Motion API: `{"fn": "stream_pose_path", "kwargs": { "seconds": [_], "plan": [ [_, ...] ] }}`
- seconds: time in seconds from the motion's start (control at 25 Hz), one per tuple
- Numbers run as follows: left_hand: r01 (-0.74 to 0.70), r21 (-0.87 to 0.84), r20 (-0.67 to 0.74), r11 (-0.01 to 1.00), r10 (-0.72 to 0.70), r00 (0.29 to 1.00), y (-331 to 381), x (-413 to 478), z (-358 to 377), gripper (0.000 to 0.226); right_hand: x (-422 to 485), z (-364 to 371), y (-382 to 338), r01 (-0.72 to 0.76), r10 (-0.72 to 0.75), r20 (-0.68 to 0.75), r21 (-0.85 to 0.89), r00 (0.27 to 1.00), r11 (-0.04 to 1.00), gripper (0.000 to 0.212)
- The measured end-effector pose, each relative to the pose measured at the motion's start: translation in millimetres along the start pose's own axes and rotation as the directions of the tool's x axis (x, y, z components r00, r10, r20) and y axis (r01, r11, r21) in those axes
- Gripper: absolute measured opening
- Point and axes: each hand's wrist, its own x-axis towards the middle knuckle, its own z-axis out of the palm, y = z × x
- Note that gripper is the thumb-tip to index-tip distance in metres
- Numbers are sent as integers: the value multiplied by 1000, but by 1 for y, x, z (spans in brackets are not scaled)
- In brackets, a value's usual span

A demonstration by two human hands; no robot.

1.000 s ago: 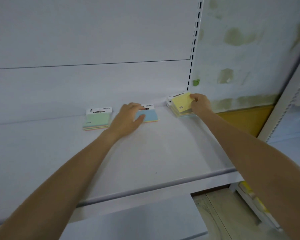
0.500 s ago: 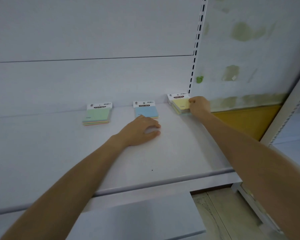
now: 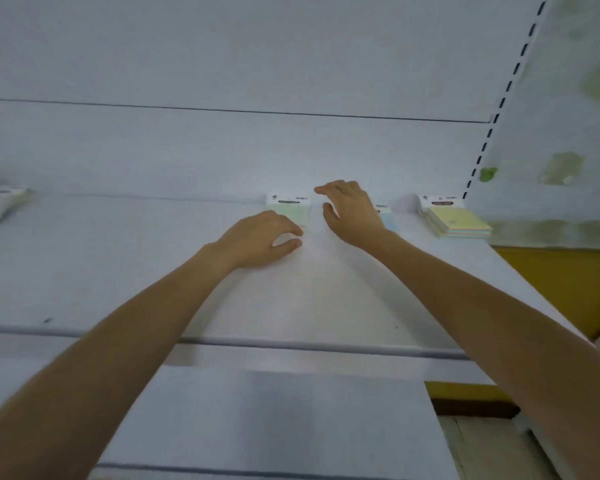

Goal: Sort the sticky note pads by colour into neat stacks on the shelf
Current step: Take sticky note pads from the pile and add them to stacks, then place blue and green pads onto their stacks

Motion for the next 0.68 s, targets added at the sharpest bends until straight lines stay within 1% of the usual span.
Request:
{"fn": "stream_pose_path", "kwargs": {
  "seconds": [0.16, 0.24, 0.4, 0.56, 0.68],
  "plan": [
    [144, 69, -9, 987, -144, 990, -83, -81, -34, 35, 26, 43, -99, 118, -121, 57, 60, 991, 991, 39],
    [228, 88, -16, 970, -227, 974, -129, -129, -52, 35, 39, 65, -160, 143, -154, 96, 110, 983, 984, 40],
    [377, 106, -101, 920, -367, 925, -217, -215, -86, 32, 65, 114, -273, 195, -242, 190, 237, 952, 952, 38],
    [517, 93, -168, 851, -498, 851, -282, -276, -114, 31, 87, 148, -353, 143, -239, 254, 346, 937, 927, 38],
    [644, 67, -240, 762, -614, 752, -329, -309, -128, 30, 108, 172, -399, 75, -213, 304, 408, 929, 910, 38]
  ]
}}
